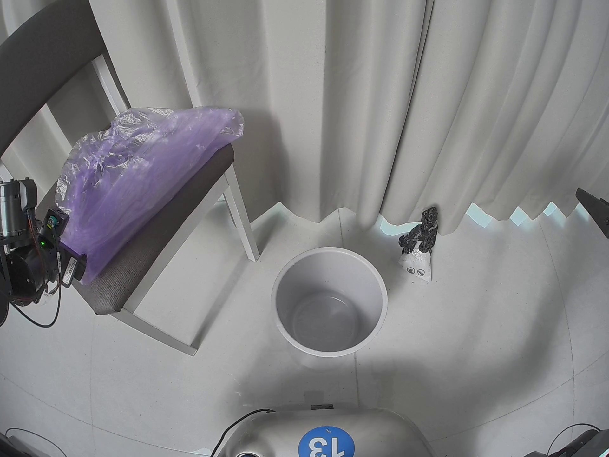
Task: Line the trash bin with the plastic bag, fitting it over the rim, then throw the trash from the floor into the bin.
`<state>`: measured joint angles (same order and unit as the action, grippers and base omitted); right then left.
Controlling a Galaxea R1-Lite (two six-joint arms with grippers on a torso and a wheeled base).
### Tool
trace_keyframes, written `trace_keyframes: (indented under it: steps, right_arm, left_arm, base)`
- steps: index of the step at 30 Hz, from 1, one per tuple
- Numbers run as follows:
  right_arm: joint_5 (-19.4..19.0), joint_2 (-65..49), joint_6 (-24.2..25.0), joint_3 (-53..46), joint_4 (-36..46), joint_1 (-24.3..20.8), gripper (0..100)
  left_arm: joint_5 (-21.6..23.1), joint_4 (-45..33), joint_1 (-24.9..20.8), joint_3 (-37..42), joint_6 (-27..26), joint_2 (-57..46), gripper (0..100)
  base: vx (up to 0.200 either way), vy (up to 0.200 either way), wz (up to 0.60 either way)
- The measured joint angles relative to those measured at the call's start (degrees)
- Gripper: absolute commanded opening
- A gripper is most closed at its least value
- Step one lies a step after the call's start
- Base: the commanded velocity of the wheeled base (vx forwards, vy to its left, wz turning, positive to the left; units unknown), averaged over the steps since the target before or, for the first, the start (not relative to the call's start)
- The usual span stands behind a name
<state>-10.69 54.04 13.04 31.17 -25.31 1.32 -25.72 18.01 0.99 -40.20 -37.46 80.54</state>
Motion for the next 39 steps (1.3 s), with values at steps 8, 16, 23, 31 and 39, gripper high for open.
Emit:
trace_keyframes:
  steps: [8,16,23,31,39]
  right_arm:
    - [-0.04,0.0,-0.02,0.02,-0.06,0.0,100]
    - [-0.09,-0.02,0.04,0.02,-0.09,0.0,100]
    - [-0.11,-0.05,0.06,0.02,-0.09,0.0,100]
    - [-0.41,-0.07,0.06,0.02,-0.09,-0.09,100]
    - [0.21,0.0,0.28,0.02,-0.3,-2.57,100]
  left_arm:
    - [-0.04,0.82,0.06,0.52,-0.04,-0.3,100]
    - [-0.02,0.88,0.05,0.55,-0.01,-0.63,0]
    - [0.0,0.88,0.05,0.84,-0.33,-0.96,0]
    - [0.0,0.93,0.02,0.96,-0.3,-1.39,0]
    - [0.18,1.28,-0.05,0.93,-0.11,-2.71,0]
  base:
    - [0.0,0.0,0.0]
    - [0.0,0.0,0.0]
    - [0.0,0.0,0.0]
    - [0.0,0.0,0.0]
    - [0.0,0.0,0.0]
